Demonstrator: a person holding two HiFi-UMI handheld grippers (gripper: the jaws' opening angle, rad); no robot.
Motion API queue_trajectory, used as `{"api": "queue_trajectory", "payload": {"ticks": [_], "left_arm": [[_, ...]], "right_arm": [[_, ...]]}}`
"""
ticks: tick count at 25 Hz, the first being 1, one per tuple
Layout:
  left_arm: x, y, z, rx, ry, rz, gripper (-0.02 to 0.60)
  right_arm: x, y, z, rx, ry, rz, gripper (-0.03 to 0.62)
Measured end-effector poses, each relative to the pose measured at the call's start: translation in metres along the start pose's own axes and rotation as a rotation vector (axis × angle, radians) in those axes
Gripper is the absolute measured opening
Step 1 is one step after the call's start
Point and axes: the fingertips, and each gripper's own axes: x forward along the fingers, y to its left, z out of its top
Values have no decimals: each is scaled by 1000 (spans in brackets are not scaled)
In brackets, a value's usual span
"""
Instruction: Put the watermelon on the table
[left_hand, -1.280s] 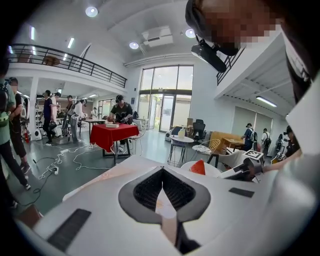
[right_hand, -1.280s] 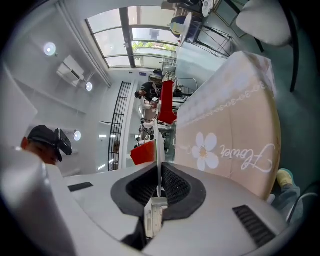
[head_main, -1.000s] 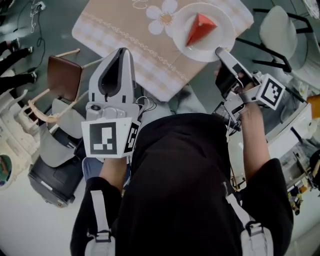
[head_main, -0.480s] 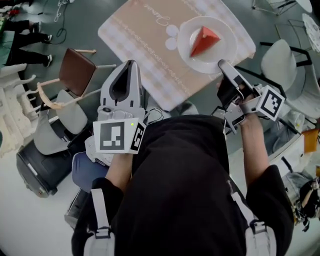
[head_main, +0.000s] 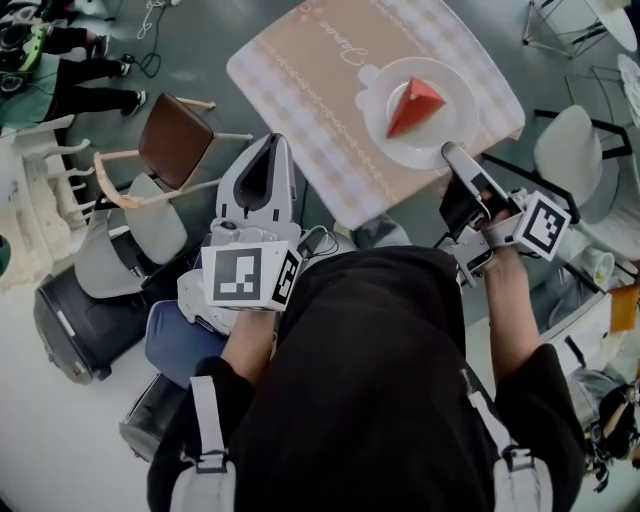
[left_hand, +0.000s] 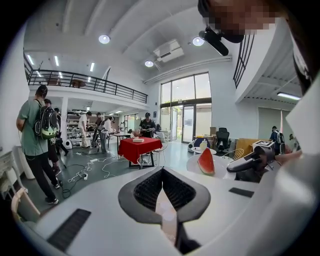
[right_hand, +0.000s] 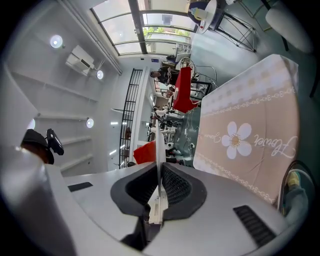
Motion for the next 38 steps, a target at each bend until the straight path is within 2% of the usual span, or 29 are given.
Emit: {"api": "queue_trajectory", "payload": {"ticks": [6, 16, 30, 38], "left_arm": [[-24, 5, -8, -5, -18, -9, 11], [-100, 18, -23, -21, -59, -6, 11], [-213, 6, -59, -28, -110, -45, 12], [-260, -9, -69, -21, -136, -71, 11]], "right_arm": [[-5, 7, -28, -9, -4, 3, 31], [-25, 34, -98, -28, -17, 18, 34], [-72, 58, -216, -16, -42, 53, 34], [-107, 64, -260, -23, -56, 43, 34]]}}
